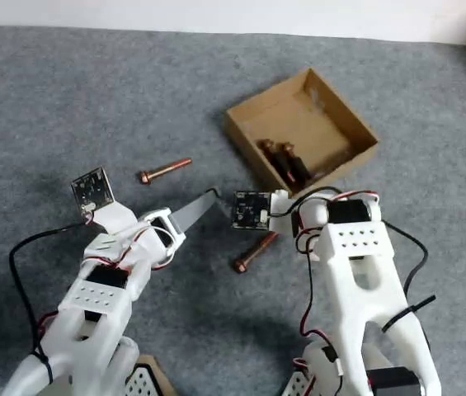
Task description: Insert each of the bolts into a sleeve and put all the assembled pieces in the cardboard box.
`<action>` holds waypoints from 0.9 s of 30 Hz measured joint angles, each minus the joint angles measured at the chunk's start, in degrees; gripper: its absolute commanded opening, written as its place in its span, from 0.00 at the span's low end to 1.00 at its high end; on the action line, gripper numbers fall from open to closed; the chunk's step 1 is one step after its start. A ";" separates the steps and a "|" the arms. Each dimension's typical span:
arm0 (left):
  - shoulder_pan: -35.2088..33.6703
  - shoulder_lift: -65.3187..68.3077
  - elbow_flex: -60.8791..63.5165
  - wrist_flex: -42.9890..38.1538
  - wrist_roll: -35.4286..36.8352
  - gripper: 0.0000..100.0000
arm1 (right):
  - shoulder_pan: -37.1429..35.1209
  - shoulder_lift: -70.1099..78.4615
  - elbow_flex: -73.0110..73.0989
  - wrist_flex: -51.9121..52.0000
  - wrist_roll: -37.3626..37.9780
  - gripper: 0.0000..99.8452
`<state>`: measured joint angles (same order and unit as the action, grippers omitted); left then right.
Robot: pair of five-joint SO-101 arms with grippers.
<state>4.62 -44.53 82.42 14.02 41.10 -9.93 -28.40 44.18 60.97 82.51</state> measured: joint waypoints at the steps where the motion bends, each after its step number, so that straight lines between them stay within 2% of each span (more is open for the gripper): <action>1: 0.00 0.00 0.00 0.00 0.00 0.53 | 0.00 0.26 0.00 -0.09 0.09 0.11; 15: 0.00 0.00 0.00 0.00 0.00 0.53 | 0.00 14.77 -0.09 -7.12 0.09 0.11; 27: 0.00 0.00 0.00 0.00 0.00 0.53 | 0.09 16.26 -2.02 -11.78 0.09 0.11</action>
<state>4.62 -44.53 82.42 14.02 41.10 -9.85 -12.13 42.15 49.19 82.59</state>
